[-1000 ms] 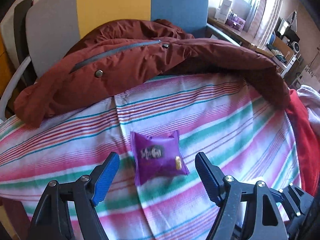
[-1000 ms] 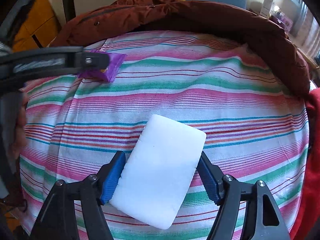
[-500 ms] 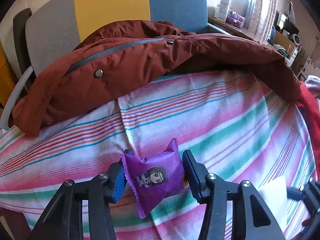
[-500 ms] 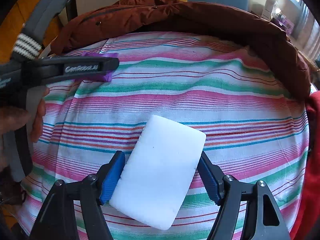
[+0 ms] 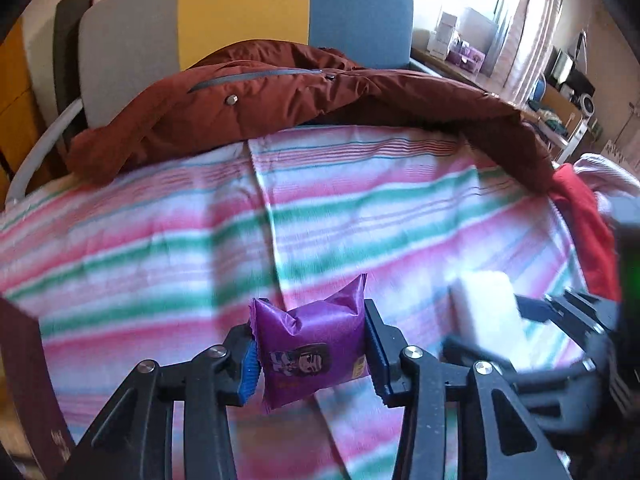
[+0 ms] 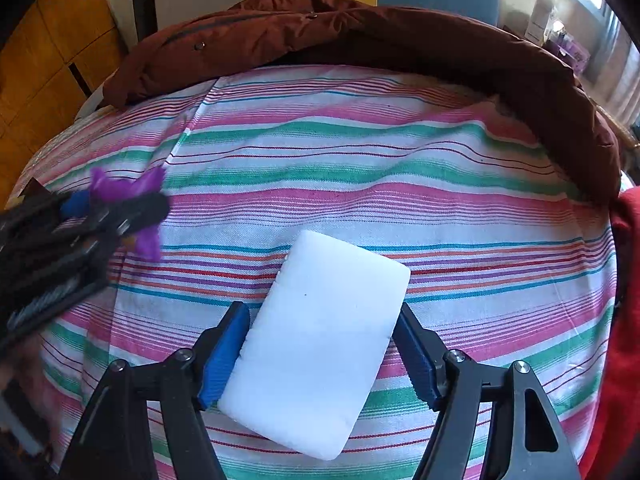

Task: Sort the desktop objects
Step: 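Carry purple packet and white block over gold tray with both tools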

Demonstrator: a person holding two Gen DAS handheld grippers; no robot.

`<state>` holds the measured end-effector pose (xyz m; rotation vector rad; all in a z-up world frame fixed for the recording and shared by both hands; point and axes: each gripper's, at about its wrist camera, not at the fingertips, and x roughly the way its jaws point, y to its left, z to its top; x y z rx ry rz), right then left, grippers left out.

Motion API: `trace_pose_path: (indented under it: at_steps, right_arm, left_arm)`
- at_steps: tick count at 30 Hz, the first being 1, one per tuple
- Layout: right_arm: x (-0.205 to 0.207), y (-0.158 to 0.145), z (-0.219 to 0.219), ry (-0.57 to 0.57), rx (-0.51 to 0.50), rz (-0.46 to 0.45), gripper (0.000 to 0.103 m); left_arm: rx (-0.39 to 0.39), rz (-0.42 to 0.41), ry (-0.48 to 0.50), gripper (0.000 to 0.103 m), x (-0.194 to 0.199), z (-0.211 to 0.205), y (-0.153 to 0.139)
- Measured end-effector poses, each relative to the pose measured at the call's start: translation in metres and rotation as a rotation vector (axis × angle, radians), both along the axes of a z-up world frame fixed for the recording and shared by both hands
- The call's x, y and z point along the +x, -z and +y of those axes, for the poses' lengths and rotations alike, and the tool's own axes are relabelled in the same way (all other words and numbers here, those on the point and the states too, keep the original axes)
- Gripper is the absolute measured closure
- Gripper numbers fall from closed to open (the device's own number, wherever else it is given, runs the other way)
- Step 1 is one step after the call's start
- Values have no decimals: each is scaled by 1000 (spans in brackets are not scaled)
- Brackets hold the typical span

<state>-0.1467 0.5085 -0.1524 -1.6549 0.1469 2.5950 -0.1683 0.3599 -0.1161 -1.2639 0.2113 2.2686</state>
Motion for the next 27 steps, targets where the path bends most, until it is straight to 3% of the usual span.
trace_pose_path:
  at_steps: [15, 27]
  right_arm:
    - [4, 3, -8, -11, 6, 21, 38]
    - [5, 0, -26, -87, -24, 38, 38]
  left_arm:
    - [-1, 46, 4, 59, 69, -46, -12]
    - [10, 166, -9, 59, 100, -71, -49]
